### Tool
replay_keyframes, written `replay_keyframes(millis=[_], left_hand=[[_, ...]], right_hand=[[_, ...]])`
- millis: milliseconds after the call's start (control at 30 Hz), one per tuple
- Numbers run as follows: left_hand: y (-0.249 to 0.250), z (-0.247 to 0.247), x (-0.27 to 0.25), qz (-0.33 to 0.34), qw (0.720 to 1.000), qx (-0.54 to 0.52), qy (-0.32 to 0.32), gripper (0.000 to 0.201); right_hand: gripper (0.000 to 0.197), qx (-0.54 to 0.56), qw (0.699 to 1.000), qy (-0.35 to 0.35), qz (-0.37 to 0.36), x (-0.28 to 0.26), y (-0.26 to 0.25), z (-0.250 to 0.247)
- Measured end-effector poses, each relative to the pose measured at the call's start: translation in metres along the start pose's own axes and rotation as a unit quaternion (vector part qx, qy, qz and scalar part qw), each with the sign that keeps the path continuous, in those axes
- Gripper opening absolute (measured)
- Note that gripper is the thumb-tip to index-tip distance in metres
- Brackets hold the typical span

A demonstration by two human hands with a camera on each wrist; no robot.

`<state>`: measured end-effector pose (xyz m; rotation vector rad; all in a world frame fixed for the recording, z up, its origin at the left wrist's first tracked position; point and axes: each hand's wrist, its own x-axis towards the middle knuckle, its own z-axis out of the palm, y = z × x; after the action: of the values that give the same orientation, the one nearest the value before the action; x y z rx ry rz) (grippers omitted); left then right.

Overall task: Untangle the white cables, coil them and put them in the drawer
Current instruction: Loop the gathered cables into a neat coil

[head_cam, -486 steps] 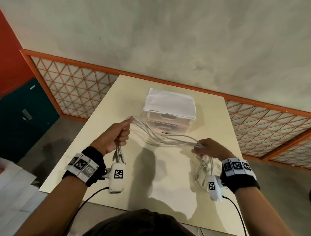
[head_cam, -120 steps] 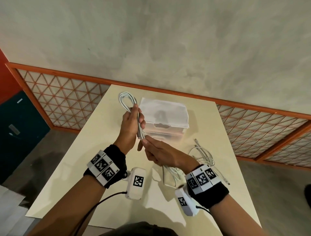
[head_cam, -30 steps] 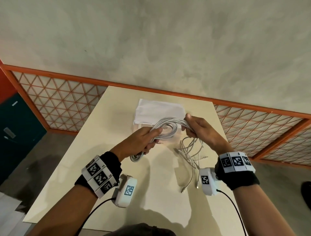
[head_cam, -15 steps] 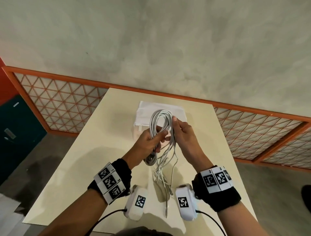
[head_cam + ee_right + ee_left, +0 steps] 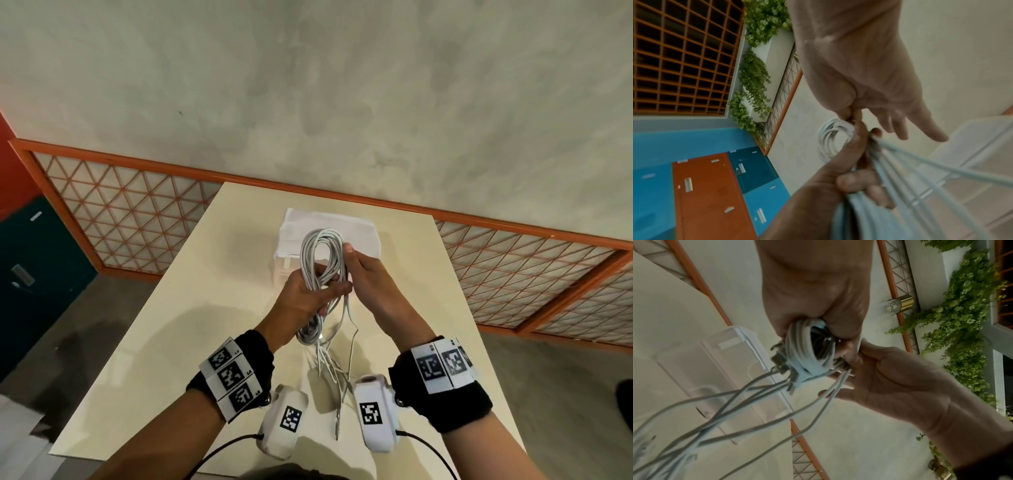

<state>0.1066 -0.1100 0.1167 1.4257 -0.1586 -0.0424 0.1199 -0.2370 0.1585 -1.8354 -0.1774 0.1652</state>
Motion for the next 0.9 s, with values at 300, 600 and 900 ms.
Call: replay_keyframes(millis=[300, 600, 900], left_hand=[[0.016, -0.013, 0.007, 0.028, 0.998, -0.028, 0.053, 0.018], [0.007, -0.017, 0.010, 0.044, 0.981, -0.034, 0.184, 0.012], [0.004, -0.006, 0.015, 0.008, 0.974, -0.042, 0.221, 0.015]], right_hand=[[0.043, -0.048, 0.992, -0.114, -0.018, -0.022, 0.032, 0.015], [0.030, -0.225, 0.960, -0.069, -0.150, -0.021, 0.019, 0.015], [0.044, -0.395, 0.901, -0.118, -0.136, -0.026, 0.004, 0.039]])
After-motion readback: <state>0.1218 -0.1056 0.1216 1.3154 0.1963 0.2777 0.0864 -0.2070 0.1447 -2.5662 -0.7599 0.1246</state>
